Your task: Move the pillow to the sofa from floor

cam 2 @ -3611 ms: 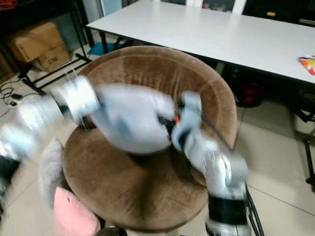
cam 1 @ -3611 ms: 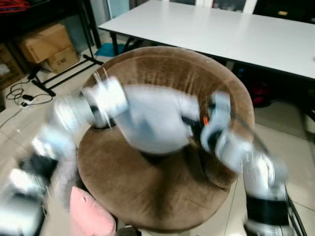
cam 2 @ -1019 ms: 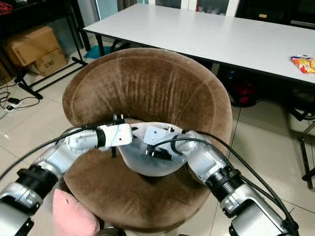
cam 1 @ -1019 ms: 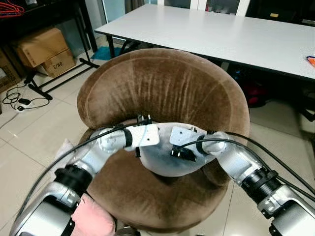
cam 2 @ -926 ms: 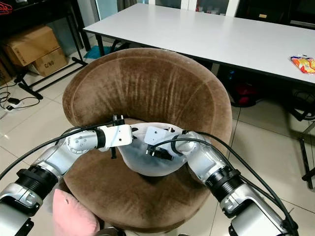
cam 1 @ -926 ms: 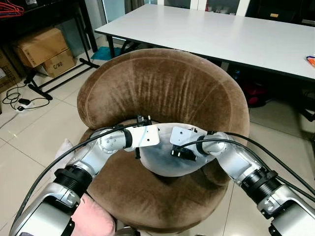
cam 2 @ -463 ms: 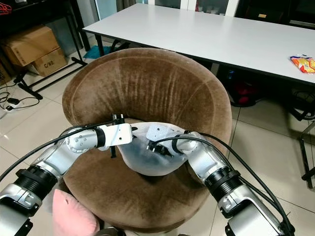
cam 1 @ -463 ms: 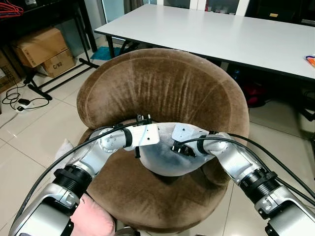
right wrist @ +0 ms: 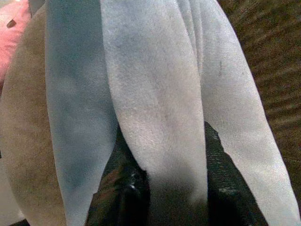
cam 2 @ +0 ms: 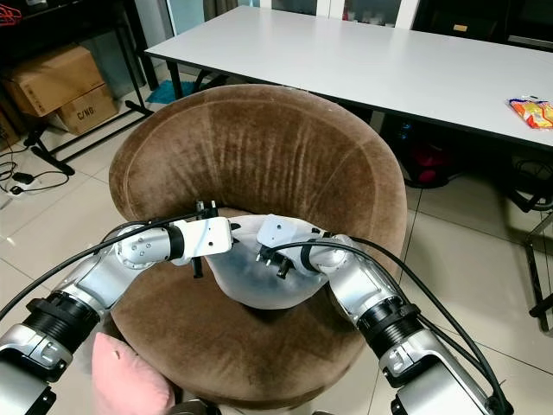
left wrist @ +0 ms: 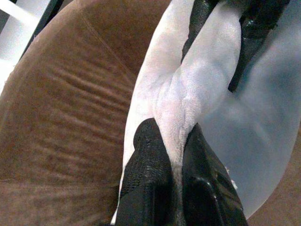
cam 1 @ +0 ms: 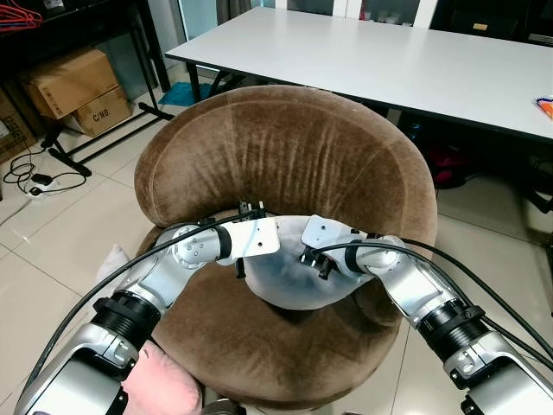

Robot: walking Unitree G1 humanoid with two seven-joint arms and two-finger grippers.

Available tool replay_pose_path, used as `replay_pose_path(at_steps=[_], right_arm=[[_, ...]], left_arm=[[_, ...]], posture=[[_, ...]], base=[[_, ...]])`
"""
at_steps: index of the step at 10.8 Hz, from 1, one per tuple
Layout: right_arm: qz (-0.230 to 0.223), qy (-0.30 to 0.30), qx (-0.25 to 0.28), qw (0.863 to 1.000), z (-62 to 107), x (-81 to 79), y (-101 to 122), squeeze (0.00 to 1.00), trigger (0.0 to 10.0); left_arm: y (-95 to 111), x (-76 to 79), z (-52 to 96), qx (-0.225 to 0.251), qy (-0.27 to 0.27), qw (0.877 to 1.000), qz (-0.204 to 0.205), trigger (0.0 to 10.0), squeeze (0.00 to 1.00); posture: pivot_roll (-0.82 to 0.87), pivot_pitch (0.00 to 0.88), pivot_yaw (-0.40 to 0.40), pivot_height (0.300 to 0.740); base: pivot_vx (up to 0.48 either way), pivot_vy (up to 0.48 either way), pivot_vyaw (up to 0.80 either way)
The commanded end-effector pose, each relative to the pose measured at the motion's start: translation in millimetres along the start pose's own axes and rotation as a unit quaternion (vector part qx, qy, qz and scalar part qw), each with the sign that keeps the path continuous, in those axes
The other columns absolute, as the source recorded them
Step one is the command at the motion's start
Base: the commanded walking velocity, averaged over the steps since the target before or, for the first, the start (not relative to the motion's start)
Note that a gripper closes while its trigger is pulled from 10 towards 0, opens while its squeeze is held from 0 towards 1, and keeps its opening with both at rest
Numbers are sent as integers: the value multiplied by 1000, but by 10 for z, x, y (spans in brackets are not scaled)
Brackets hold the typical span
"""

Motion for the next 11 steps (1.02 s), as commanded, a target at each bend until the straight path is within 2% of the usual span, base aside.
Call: replay_pose_path(at_steps=[1,3,4,5,6,7,8,9,10,11], right_arm=[[-31,-24,-32,999,19,60,-223,0,0],[-43,-32,-28,998,15,64,-223,0,0],[-59,-36,-37,997,16,64,-245,0,0],[-68,-35,-33,997,19,59,-241,0,0],[-71,-40,-29,996,22,63,-242,0,0],[-84,-45,-26,995,30,61,-254,0,0],[-93,-50,-24,994,40,62,-267,0,0],[-106,-56,-9,993,55,65,-252,0,0],[-126,-52,14,991,77,54,-205,0,0],[-167,-54,51,983,119,93,-111,0,0]], left_arm=[[-36,-113,97,-4,22,1000,1,0,0],[-45,-109,102,-4,26,1000,10,0,0],[-15,-173,103,9,52,998,43,10000,0],[116,-242,121,56,70,992,87,10000,482],[224,-306,160,92,84,986,110,10000,1000],[365,-375,254,139,98,975,143,10000,1000],[416,-422,356,152,115,969,160,10000,1000],[360,-486,484,131,148,966,167,10000,1000],[214,-521,670,87,184,964,169,10000,1000],[77,-509,814,45,206,963,169,10000,318]], posture=[[-36,0,51,740],[-36,0,51,740],[-37,0,51,740],[-34,0,50,740],[-34,0,50,740],[-33,0,50,740],[-33,0,50,740],[-33,0,50,740],[-23,0,48,740],[-17,0,44,740]], base=[[0,0,0],[0,0,0],[0,0,0],[0,0,0],[0,0,0],[0,0,0],[0,0,0],[0,0,0],[0,0,0],[0,0,0]])
Point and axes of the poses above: a point about 5 cm out from each wrist's last joint towards the gripper, its own z axis pointing back from the gripper into the wrist, its own y axis along the axis of the wrist's last joint, x = y × z, the point moved 3 cm from there along -z, pointing out of the wrist towards the gripper, and after that the axes turned 10 degrees about -z, right-handed, at the moved point
